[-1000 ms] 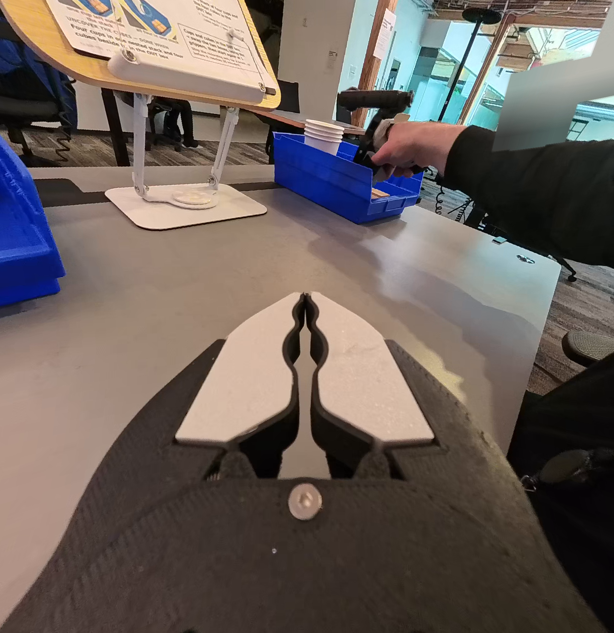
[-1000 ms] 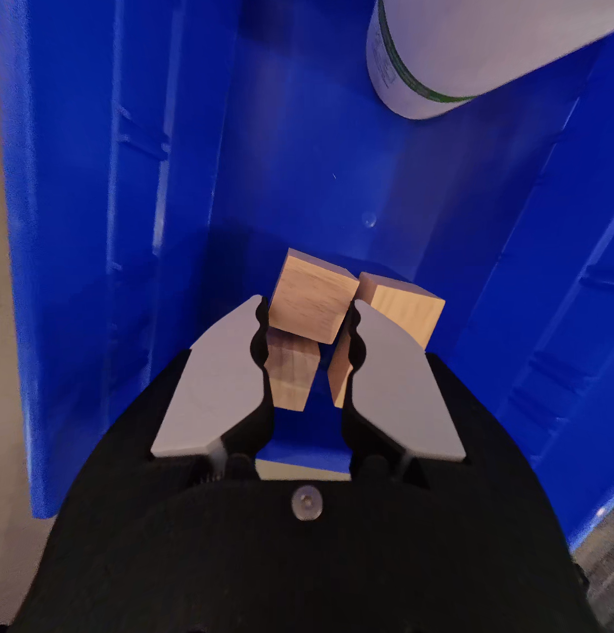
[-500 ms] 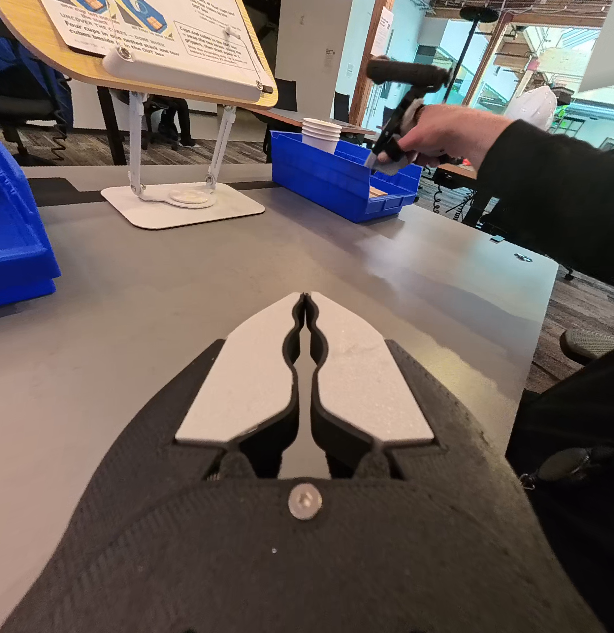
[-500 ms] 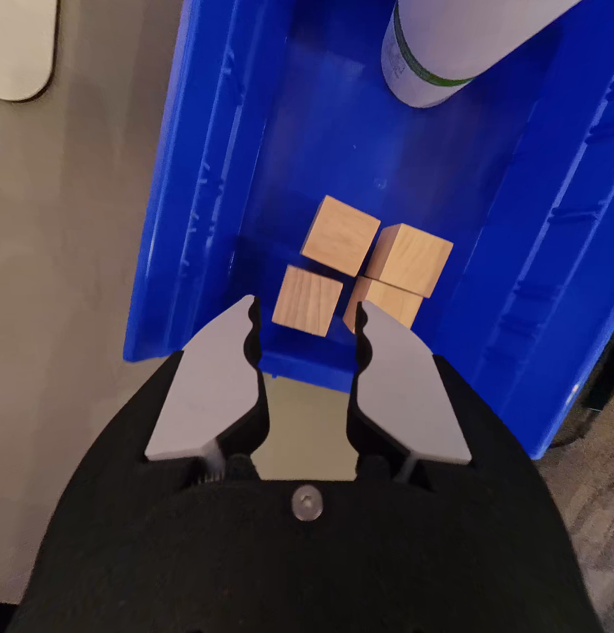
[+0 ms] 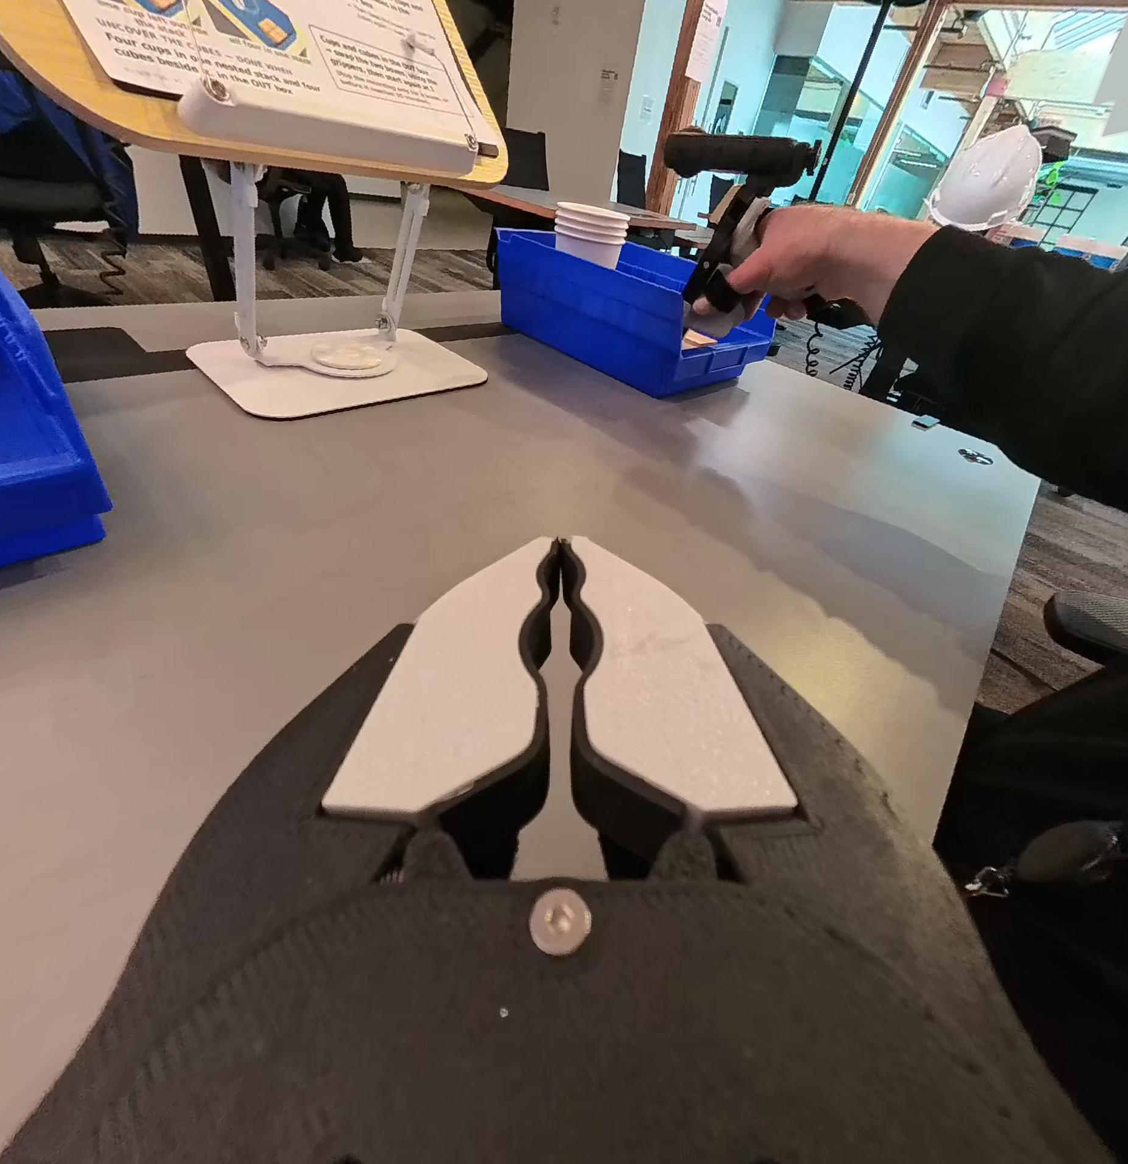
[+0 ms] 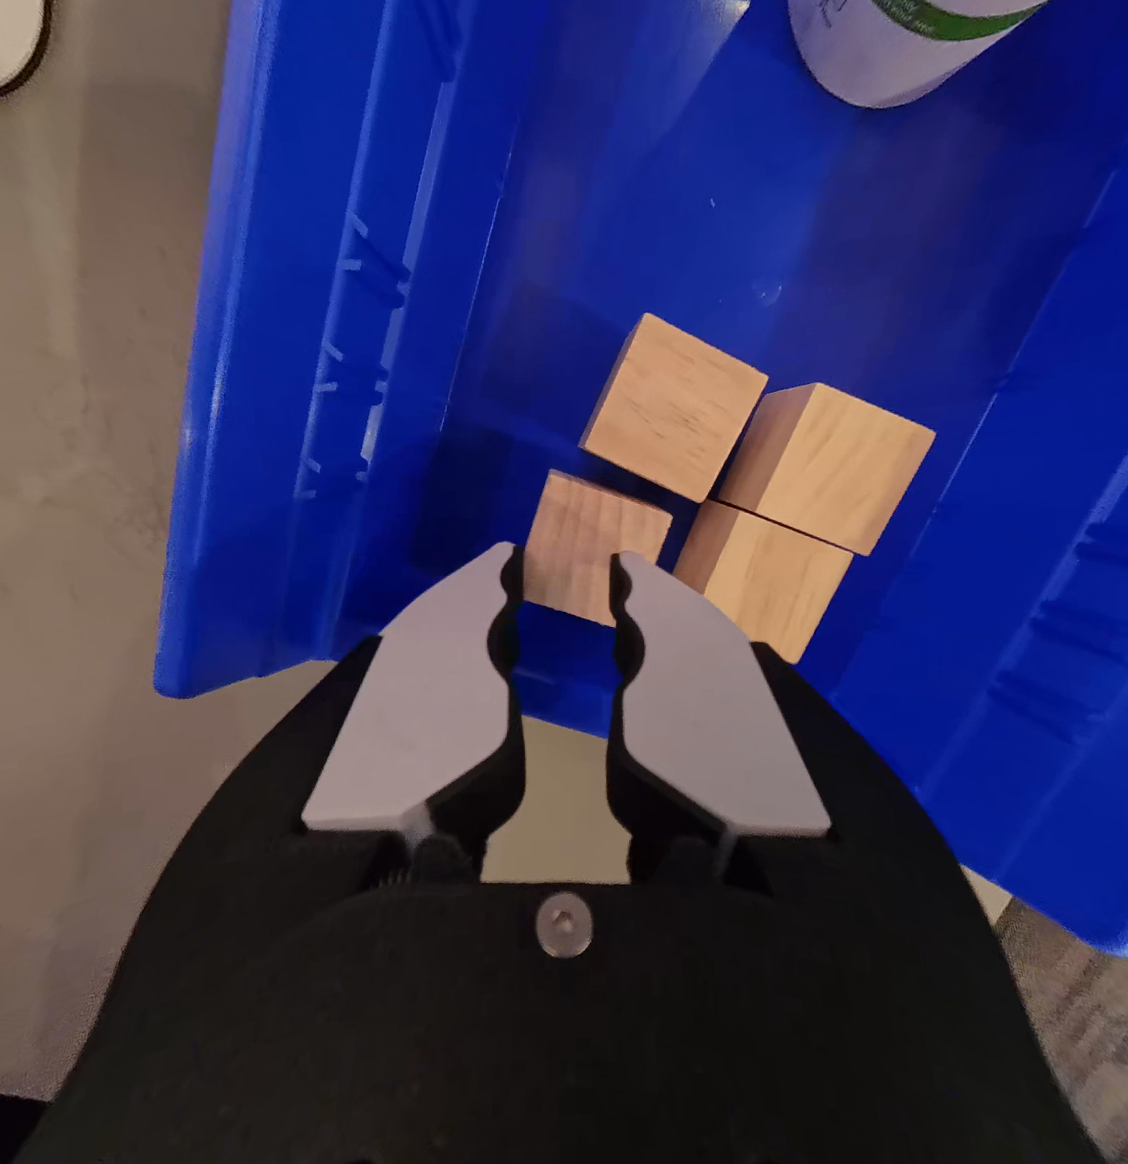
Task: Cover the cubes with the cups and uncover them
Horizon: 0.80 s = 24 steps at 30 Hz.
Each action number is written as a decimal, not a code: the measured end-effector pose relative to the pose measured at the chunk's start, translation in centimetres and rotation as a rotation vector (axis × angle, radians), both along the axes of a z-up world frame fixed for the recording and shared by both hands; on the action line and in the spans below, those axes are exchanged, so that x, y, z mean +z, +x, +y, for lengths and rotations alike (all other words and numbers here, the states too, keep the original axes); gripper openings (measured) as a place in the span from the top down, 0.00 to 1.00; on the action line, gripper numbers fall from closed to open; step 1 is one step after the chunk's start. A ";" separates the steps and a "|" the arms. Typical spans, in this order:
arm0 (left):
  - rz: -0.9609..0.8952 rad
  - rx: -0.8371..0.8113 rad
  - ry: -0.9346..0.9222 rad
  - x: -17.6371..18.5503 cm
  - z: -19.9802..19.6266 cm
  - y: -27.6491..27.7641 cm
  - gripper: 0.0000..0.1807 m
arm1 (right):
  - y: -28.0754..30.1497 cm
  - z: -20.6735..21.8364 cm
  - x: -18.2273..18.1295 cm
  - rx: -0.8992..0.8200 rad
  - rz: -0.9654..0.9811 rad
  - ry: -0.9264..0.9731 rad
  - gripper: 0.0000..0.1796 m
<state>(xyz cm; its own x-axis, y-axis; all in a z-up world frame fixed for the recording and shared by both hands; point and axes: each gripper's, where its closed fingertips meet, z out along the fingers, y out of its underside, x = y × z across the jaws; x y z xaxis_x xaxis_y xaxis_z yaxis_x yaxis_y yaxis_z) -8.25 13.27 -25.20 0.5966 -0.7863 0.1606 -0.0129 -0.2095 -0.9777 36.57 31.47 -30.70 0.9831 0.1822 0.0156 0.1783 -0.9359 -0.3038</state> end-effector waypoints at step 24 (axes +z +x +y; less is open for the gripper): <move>0.051 0.011 0.002 -0.7 0.3 0.1 1.00 | -0.2 -4.8 14.3 0.154 0.086 0.576 1.00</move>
<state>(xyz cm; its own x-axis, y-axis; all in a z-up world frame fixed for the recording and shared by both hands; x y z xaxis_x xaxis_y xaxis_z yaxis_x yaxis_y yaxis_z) -8.16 13.61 -25.88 0.6125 -0.7800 0.1283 -0.0600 -0.2077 -0.9764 36.34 26.70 -16.41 0.9481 0.3089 0.0754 0.2511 -0.5818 -0.7736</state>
